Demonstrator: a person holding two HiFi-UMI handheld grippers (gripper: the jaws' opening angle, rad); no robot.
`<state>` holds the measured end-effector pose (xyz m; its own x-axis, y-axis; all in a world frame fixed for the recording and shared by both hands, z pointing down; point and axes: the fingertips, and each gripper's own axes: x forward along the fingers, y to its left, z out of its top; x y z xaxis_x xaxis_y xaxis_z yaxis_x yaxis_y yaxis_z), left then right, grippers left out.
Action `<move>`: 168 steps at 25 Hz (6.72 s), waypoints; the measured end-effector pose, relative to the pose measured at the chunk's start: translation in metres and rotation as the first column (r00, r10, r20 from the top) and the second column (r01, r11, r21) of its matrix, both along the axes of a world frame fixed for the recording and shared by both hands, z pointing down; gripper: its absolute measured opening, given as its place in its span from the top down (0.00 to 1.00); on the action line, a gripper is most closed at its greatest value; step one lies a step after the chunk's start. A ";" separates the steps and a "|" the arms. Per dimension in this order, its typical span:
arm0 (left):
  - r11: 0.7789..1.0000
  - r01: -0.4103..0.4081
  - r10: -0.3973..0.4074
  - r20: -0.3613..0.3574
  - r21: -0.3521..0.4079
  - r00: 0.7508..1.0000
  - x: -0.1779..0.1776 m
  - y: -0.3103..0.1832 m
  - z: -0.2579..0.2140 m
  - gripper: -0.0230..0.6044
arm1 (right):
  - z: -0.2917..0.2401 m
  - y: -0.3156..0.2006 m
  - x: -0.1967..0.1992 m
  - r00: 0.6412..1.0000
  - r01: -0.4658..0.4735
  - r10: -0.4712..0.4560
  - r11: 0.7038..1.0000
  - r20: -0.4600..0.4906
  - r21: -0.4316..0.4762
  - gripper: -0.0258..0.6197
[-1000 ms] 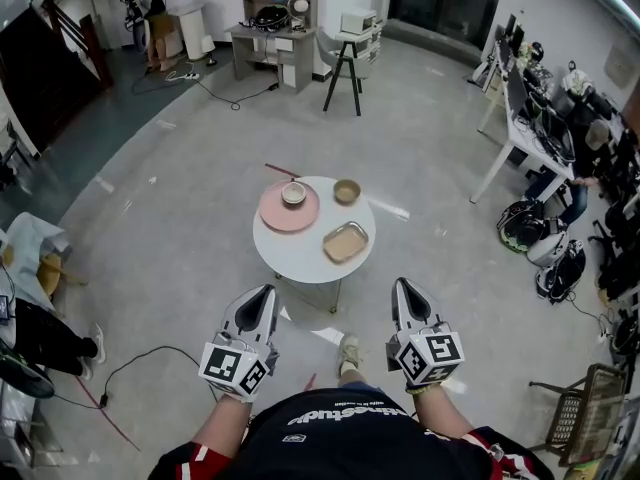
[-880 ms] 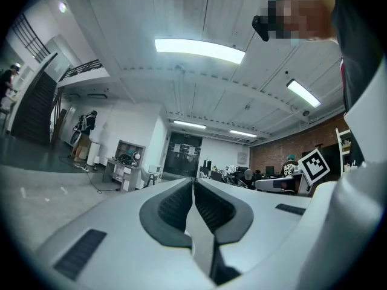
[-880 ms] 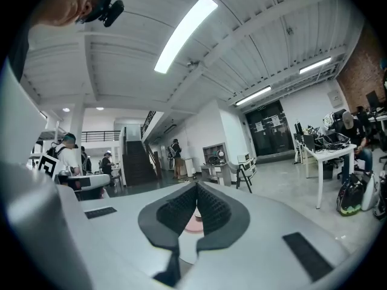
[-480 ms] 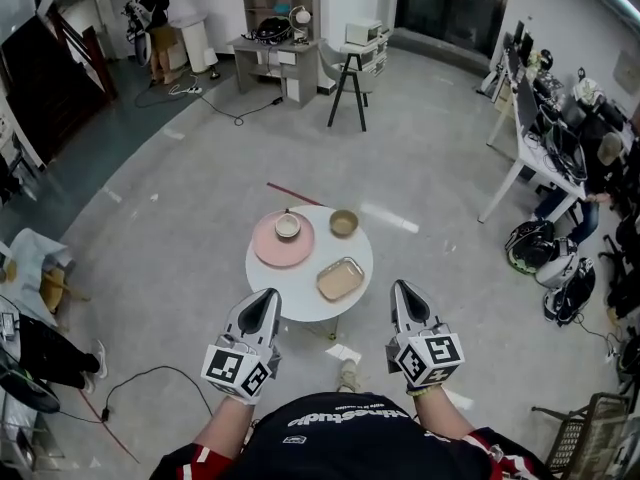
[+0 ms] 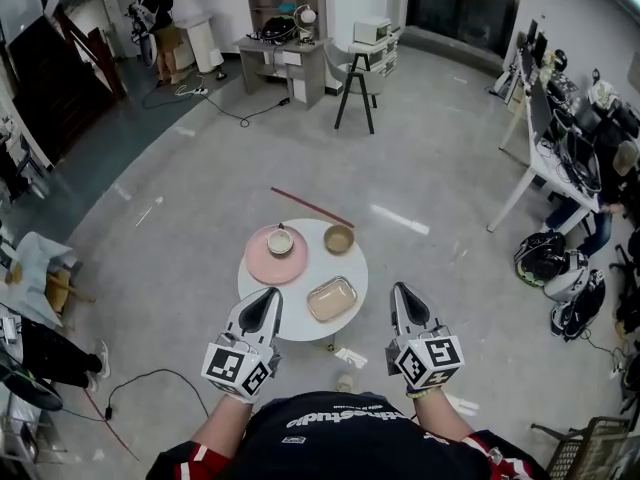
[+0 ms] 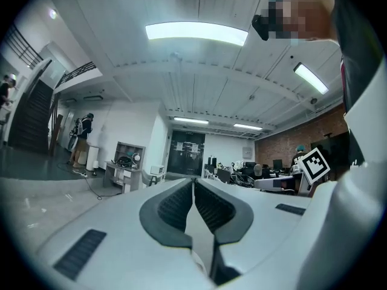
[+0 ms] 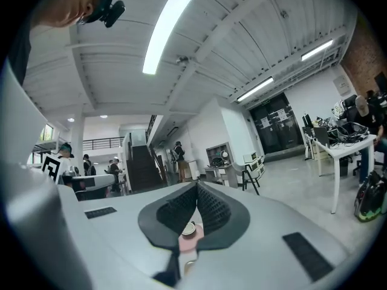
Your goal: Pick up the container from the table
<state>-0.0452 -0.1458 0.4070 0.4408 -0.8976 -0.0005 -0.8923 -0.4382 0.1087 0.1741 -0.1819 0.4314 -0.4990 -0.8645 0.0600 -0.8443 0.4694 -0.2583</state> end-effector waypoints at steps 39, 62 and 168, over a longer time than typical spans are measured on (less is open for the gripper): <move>0.988 -0.156 0.157 -0.056 0.012 0.986 -0.093 -0.114 0.002 0.91 | 0.014 -0.088 -0.121 0.998 0.040 -0.040 0.999 -0.045 0.009 0.94; 0.986 -0.163 0.161 -0.057 -0.020 0.985 -0.076 -0.116 0.041 0.91 | 0.196 -0.109 -0.105 0.967 0.110 0.015 0.875 0.253 -0.471 0.83; 0.998 -0.059 0.059 -0.072 0.001 0.996 -0.126 -0.081 0.021 0.91 | 0.240 -0.112 -0.125 0.984 0.141 -0.062 0.847 0.169 -0.512 0.88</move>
<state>-0.1713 -0.2271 0.4285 0.4920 -0.8699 -0.0332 -0.8546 -0.4899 0.1721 0.0491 -0.2943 0.6710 -0.6198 -0.6701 0.4083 -0.7352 0.3139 -0.6008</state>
